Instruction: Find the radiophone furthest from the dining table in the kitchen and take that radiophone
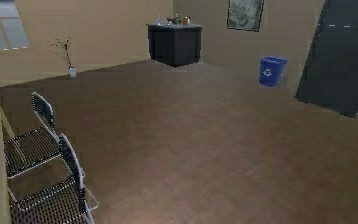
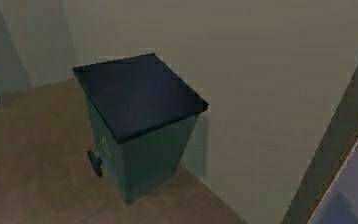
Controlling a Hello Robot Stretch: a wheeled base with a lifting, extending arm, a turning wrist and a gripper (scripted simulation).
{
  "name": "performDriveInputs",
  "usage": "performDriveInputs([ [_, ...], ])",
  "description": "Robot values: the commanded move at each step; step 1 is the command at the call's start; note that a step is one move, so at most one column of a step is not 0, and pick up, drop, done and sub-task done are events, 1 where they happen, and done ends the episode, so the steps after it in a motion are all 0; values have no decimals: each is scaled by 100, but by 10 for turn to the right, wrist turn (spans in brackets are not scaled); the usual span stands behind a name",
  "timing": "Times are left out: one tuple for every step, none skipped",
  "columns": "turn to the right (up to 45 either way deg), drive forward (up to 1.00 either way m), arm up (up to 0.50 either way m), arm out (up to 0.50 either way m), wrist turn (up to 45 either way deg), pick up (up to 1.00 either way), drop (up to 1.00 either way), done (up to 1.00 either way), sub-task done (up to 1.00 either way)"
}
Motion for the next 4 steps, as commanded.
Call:
performDriveInputs([
  [0, 10, 0, 0, 0, 0, 0, 0, 0],
  [-450, 0, 0, 0, 0, 0, 0, 0, 0],
  [-450, 0, 0, 0, 0, 0, 0, 0, 0],
  [450, 0, 0, 0, 0, 0, 0, 0, 0],
])
